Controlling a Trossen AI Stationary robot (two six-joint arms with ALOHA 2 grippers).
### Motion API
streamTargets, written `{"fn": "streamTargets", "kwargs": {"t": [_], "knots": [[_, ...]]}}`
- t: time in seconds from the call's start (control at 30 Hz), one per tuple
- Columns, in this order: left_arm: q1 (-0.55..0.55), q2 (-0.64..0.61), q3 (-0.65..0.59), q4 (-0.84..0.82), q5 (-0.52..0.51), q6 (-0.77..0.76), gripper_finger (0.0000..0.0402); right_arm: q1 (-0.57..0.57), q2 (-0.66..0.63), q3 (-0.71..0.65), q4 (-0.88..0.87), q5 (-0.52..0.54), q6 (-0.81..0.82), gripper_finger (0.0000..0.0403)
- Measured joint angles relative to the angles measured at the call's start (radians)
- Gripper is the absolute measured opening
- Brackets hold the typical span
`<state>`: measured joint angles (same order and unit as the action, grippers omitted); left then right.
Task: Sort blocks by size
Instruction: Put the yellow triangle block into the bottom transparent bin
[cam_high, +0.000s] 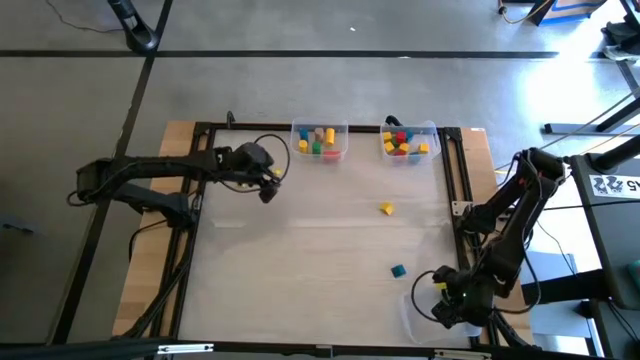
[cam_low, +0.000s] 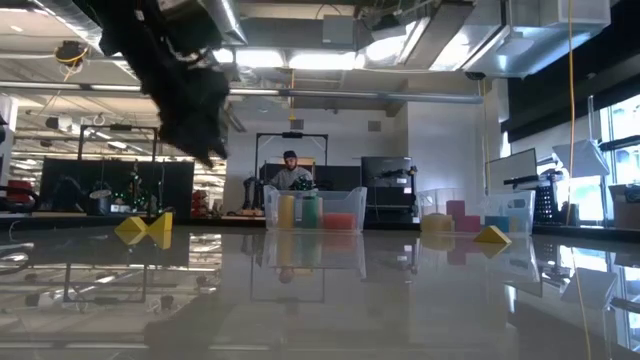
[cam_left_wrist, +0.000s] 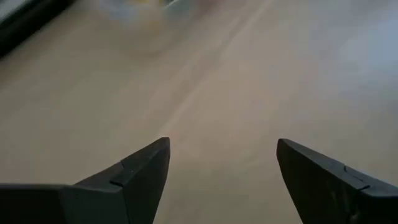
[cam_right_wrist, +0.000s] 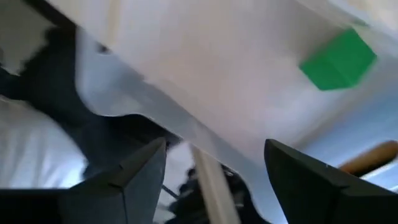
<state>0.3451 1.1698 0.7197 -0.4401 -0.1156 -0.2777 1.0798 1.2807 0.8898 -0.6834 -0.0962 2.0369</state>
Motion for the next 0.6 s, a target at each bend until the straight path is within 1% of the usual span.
{"fn": "streamTargets", "kwargs": {"t": [0.1, 0.17, 0.23, 0.33, 0.47, 0.6], "knots": [[0.016, 0.0, 0.0, -0.099, -0.108, -0.006, 0.0284, 0.0, -0.028, 0.0, 0.01, 0.077, -0.007, 0.0264], [0.029, 0.01, 0.0, -0.138, -0.138, -0.007, 0.0284, 0.0, -0.039, 0.0, 0.006, 0.149, -0.032, 0.0262], [0.049, 0.022, 0.0, -0.177, -0.141, 0.007, 0.0284, 0.0, -0.041, 0.0, 0.006, 0.217, -0.066, 0.026], [0.091, 0.057, 0.0, -0.232, -0.144, 0.05, 0.0284, 0.0, -0.041, 0.0, 0.006, 0.279, -0.105, 0.026], [0.154, 0.123, 0.0, -0.265, -0.141, 0.135, 0.0284, 0.0, -0.041, 0.0, 0.002, 0.321, -0.132, 0.026], [0.2, 0.176, 0.0, -0.279, -0.107, 0.257, 0.0284, 0.0, -0.04, 0.0, 0.001, 0.33, -0.14, 0.026]]}}
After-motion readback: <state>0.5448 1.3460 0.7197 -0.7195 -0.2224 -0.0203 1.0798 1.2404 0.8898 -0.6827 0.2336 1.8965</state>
